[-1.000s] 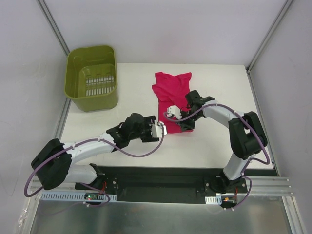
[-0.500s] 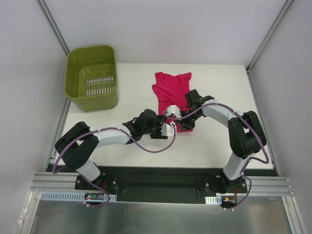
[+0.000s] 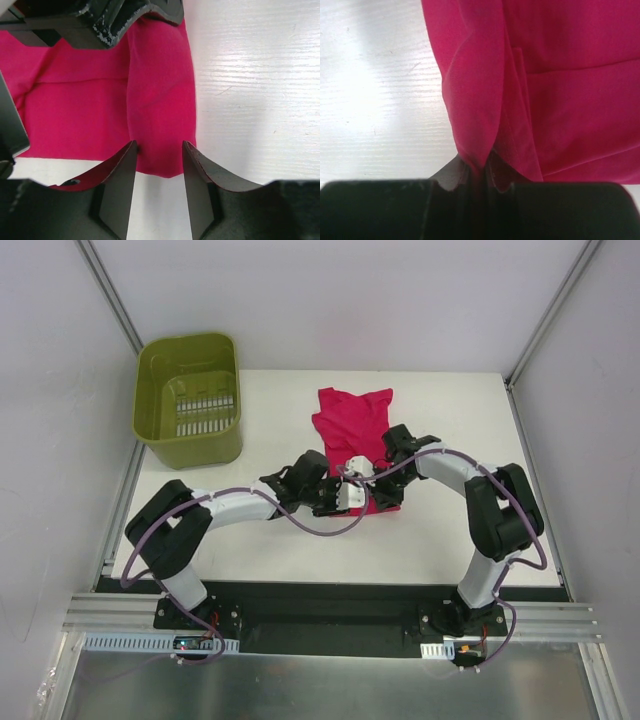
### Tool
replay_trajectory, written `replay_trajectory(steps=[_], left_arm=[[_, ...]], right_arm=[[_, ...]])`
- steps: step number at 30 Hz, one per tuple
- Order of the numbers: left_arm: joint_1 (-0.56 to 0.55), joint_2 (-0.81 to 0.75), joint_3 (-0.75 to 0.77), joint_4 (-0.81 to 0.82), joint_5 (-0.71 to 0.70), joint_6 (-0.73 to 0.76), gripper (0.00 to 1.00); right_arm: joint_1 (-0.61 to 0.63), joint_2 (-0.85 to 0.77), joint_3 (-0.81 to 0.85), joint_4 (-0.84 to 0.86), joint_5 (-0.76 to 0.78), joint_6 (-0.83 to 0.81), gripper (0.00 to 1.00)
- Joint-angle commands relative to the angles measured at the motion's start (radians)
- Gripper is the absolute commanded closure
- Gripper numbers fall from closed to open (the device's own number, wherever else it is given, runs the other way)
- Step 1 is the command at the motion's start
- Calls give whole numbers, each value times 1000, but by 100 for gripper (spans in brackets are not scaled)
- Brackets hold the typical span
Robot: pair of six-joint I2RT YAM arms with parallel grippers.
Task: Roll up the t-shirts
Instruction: Roll the T-shirt to the center of the board.
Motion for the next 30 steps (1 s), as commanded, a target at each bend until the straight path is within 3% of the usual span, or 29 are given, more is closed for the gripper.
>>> replay_trajectory(steps=[1, 7, 9, 18, 21, 25, 30], left_arm=[[-2, 74, 64, -132, 97, -7, 60], [10, 90, 76, -131, 100, -100, 62], [24, 62, 81, -117, 58, -157, 52], [147, -194, -76, -60, 79, -350, 37], [197, -168, -62, -52, 118, -474, 36], [260, -87, 19, -48, 275, -665, 35], [267, -52, 13, 44, 304, -680, 35]], right_arm=[[20, -2, 57, -24, -60, -6, 95], [20, 16, 81, -40, -59, 8, 95], [19, 15, 80, -47, -60, 15, 96], [-15, 10, 92, -83, -85, 66, 96], [-29, 19, 109, -109, -94, 66, 96], [-41, 38, 133, -140, -100, 75, 96], [-44, 50, 150, -172, -94, 65, 96]])
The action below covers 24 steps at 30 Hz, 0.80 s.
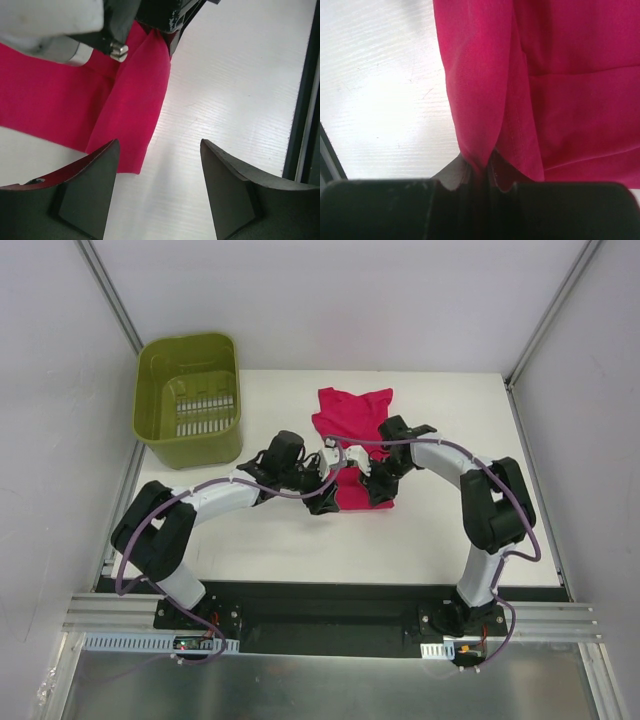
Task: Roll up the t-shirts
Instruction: Roll the T-shirt to the center of the board.
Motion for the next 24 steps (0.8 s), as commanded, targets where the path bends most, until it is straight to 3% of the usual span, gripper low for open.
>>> replay_trajectory(steps=[1, 9, 16, 17, 21, 22, 24], left_arm=[[77, 14, -1, 74, 30, -162, 35], [250, -71, -89, 78, 218, -384, 35], [395, -125, -110, 102, 266, -481, 36], [403, -181, -113, 67, 280, -449, 36], [385, -347, -211, -126, 262, -50, 32], [370, -367, -221, -257, 256, 43, 32], [276, -384, -202, -358, 167, 272, 33]], right_arm=[[-38, -10, 32, -98, -27, -29, 96], [-62, -26, 32, -132, -39, 4, 96], [-69, -25, 53, -164, -35, 25, 96], [-72, -23, 53, -164, -35, 28, 96], [-85, -2, 66, -164, -52, 59, 96], [-83, 0, 66, -162, -53, 60, 96], [-83, 1, 64, -153, -52, 70, 96]])
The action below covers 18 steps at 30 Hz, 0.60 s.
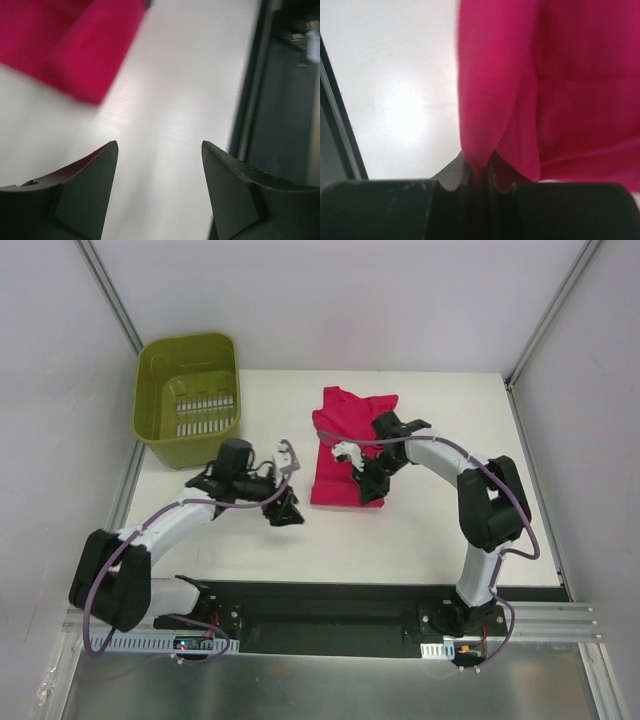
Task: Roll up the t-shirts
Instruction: Roll the T-shirt to the center of the board.
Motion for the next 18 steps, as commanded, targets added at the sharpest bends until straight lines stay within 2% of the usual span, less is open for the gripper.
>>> replay_trajectory(steps=[1, 2, 5, 8, 11, 14, 15, 18], left_arm=[[91, -133, -6, -262, -228, 370, 32], [39, -125, 4, -299, -284, 407, 33], [-4, -119, 30, -305, -312, 481, 33], [-1, -96, 46, -261, -359, 388, 34], [60, -93, -15, -74, -303, 258, 30], [60, -50, -48, 111, -273, 195, 28], [60, -32, -52, 218, -275, 125, 27], [48, 53, -52, 362, -264, -5, 26]], right_arm=[[-148, -34, -22, -122, 47, 47, 97], [-148, -36, -22, -116, 47, 52, 97], [-144, -42, -17, -110, 52, 60, 97], [-141, -45, -17, -113, 52, 55, 97], [-139, -48, -23, -125, 55, 48, 97], [-139, -52, -32, -128, 58, 48, 96], [-141, -54, -37, -130, 58, 49, 97], [-141, -52, -46, -133, 52, 51, 97]])
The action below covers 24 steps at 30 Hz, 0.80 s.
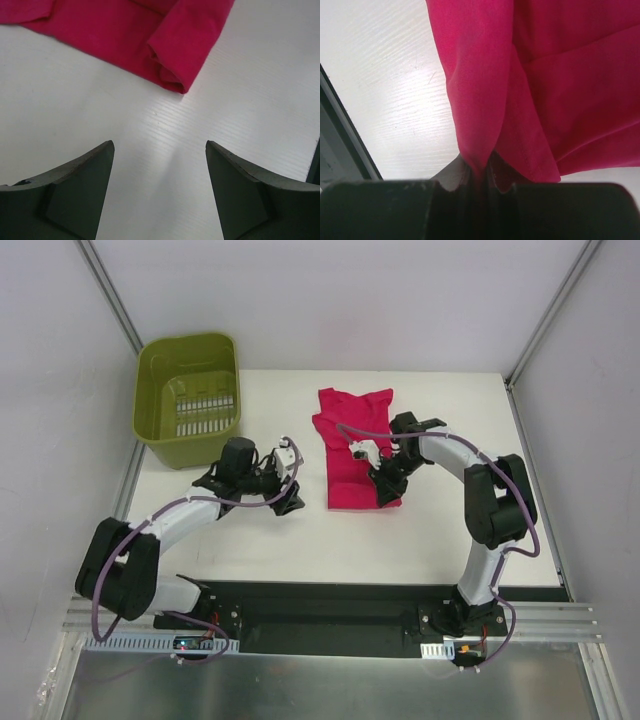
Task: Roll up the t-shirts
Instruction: Roll the T-shirt to the center of the board.
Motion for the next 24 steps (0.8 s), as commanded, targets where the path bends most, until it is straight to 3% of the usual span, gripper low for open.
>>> replay_trajectory(steps=[1, 5, 8, 24], left_arm=[[-28, 111, -1, 373, 25, -223, 26], [-36, 263, 50, 502, 69, -422, 26], [-57, 334, 85, 550, 142, -473, 26], [-154, 578, 217, 676, 161, -516, 26]], right_arm=[[-3, -49, -14, -46, -10, 6, 97], [-3, -47, -28, -48, -10, 7, 97], [-2, -47, -31, -48, -11, 13, 97], [-3, -39, -23, -51, -57, 39, 96]])
